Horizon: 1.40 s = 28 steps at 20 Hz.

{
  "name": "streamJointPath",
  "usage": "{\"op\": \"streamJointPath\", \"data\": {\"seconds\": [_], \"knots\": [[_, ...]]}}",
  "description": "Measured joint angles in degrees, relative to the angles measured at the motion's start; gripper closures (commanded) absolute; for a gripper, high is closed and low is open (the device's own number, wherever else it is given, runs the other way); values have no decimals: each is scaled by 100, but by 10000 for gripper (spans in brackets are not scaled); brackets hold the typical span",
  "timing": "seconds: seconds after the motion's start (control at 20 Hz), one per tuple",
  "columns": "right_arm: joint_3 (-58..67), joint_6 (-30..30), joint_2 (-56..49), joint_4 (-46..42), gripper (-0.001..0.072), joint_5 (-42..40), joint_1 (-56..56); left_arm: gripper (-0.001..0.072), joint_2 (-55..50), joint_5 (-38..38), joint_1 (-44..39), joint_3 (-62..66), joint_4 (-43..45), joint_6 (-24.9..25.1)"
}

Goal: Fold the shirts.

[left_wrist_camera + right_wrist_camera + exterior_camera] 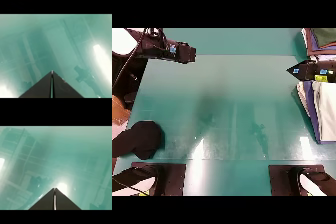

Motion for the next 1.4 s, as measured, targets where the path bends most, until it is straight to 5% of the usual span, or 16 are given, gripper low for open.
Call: {"op": "streamJointPath", "data": {"seconds": [0.85,1.2,1.25,1.3,1.35,1.4], "knots": [[0,0,0,13,691,-7,7,682,55,234,61,7,-57,-24],[0,2,0,52,691,-7,7,679,1137,-1576,1117,-647,1259,-28],[0,4,0,55,691,-7,9,562,1368,-1843,1298,-933,1432,-11],[0,4,0,55,691,-4,9,219,1613,-2109,1495,-1303,1606,11],[0,4,0,55,691,-4,9,12,1843,-2302,1687,-1707,1740,17],[0,4,0,55,691,-4,9,78,2035,-2424,1869,-2133,1862,17]]}}
